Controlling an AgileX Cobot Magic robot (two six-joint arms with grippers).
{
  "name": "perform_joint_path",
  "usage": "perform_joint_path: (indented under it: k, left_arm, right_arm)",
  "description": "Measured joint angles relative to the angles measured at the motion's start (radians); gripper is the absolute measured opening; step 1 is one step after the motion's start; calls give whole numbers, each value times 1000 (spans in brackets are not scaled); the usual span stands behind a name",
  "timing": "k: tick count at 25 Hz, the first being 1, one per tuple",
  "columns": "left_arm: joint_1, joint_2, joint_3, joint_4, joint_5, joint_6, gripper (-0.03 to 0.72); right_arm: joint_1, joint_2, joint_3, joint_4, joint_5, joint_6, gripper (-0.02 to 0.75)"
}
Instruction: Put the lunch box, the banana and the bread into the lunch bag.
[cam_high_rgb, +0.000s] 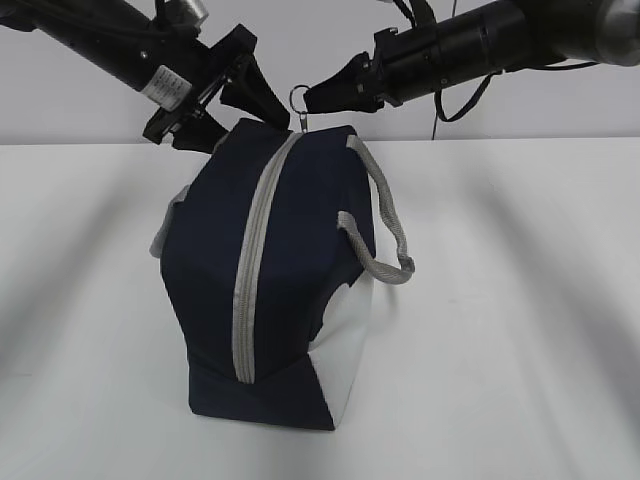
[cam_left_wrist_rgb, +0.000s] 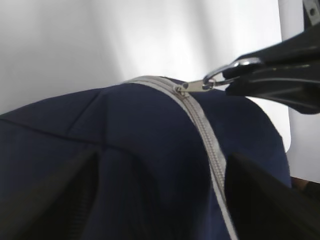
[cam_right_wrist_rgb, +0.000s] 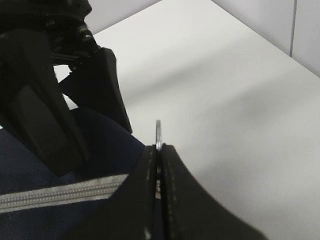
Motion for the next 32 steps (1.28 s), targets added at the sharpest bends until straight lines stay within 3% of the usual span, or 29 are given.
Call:
perform_joint_path:
  k: [3,6,8,10,22,32]
  left_arm:
    - [-5,1,0,-3,-8,-1,450]
    - [-5,1,0,-4,-15,-1,270]
    - [-5,1,0,-4,-16,-1,112]
    - [-5,1,0,1,-16,-1,29]
    - [-8,1,0,-8,-18,33,8]
    - [-8,-9,1,-116,-18,147,8]
  right_arm:
    - [0,0,0,-13,-2,0,-16]
    - [0,0,0,-24,-15,0,-16]
    - [0,0,0,-26,-41,-14,-16]
    - [0,0,0,-26,-65,-33,-16]
    - [0,66,0,12,-152,-90,-16]
    - [0,66,0,-21,-202,-90,-16]
